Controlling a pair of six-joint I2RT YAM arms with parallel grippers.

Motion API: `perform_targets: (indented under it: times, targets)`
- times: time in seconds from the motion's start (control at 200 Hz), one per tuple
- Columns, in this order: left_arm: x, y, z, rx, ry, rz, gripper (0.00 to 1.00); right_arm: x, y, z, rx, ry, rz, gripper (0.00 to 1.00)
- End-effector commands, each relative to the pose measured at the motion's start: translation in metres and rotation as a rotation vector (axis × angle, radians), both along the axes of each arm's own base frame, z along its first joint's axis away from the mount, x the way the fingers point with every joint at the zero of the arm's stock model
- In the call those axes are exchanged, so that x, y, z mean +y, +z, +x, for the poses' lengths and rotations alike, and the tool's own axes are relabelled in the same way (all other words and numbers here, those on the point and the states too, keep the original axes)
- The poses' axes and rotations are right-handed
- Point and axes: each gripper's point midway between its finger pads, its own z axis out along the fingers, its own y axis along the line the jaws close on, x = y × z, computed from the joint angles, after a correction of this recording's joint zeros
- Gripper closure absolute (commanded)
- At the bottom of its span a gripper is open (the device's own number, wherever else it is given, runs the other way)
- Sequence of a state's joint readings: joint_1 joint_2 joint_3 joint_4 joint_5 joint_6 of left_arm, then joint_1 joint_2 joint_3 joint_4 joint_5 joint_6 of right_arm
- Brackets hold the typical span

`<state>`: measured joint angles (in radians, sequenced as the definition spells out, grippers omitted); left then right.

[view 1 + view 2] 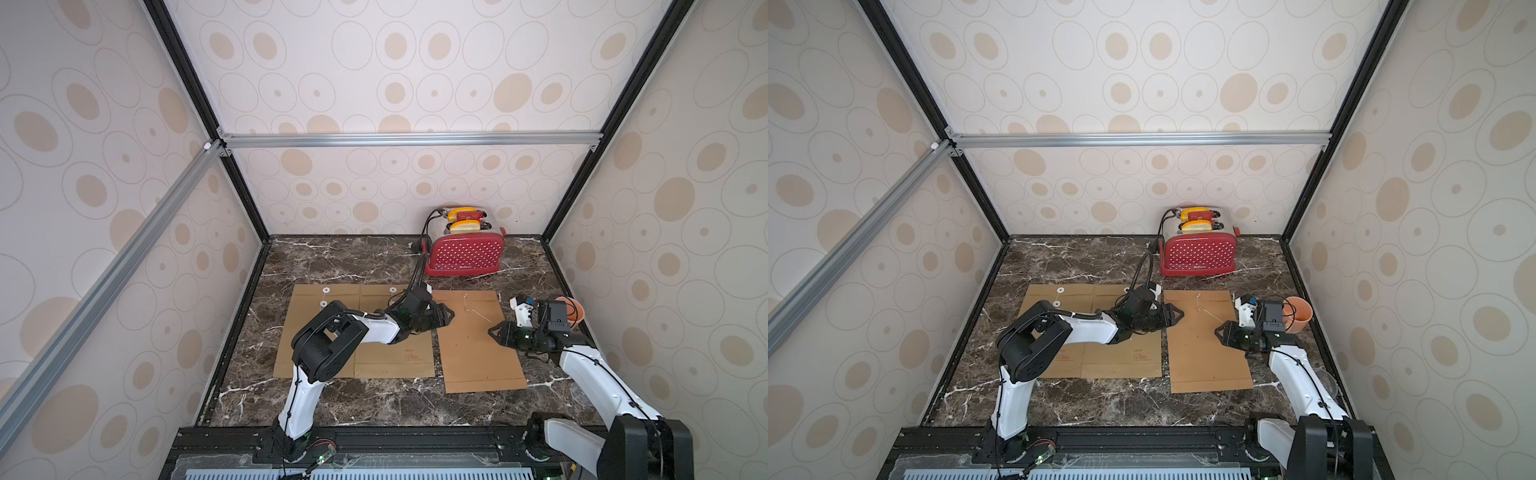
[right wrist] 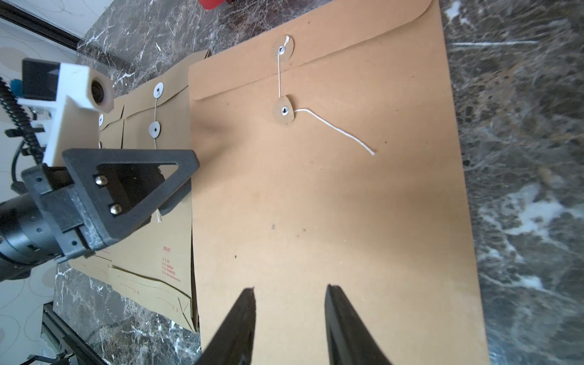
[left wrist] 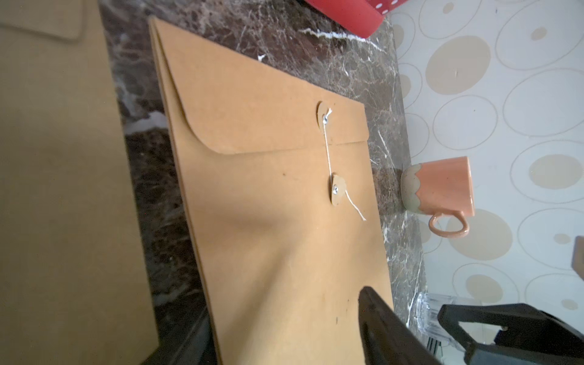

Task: Close the mouth of the file bag
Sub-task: Place the file bag at the center of the board, then reset both arms

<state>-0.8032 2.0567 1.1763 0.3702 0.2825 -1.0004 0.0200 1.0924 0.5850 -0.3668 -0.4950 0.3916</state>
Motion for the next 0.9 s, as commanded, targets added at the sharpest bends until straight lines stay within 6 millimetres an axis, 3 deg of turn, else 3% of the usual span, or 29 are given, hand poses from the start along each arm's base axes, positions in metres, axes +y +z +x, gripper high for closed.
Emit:
perform_targets:
  times: [0.0, 0.215, 0.381, 0.526, 0.561, 0.661, 0.751, 0.816, 0.896]
  targets:
    - [-0.001, 0.029, 0.007, -0.070, -0.022, 0.048, 0.27, -0.001, 0.002, -0.002, -0.009, 0.002, 0.007, 0.60]
    - [0.011, 0.031, 0.008, -0.089, -0.043, 0.186, 0.20, -0.001, 0.006, -0.002, -0.011, 0.003, 0.003, 0.60]
    - [0.014, 0.037, 0.008, -0.110, -0.041, 0.191, 0.16, 0.000, 0.009, -0.001, -0.014, 0.005, 0.016, 0.60]
    - [0.025, 0.078, 0.008, -0.229, -0.028, 0.170, 0.12, 0.001, 0.024, 0.002, -0.075, 0.012, 0.019, 0.57]
    - [0.031, 0.092, 0.007, -0.276, -0.023, 0.182, 0.03, 0.000, 0.030, 0.003, -0.105, 0.005, 0.013, 0.55]
    - [0.064, 0.131, 0.004, -0.430, 0.009, 0.281, 0.01, -0.004, 0.048, 0.010, -0.206, -0.011, -0.006, 0.50]
    - [0.109, 0.160, 0.003, -0.568, 0.070, 0.460, 0.01, -0.004, 0.065, 0.018, -0.308, 0.016, -0.024, 0.44]
    - [0.151, 0.173, 0.003, -0.653, 0.153, 0.622, 0.01, -0.007, 0.072, 0.027, -0.386, 0.024, -0.064, 0.44]
    - [0.193, 0.182, 0.000, -0.738, 0.222, 0.764, 0.01, -0.025, 0.081, 0.041, -0.481, -0.065, -0.135, 0.42]
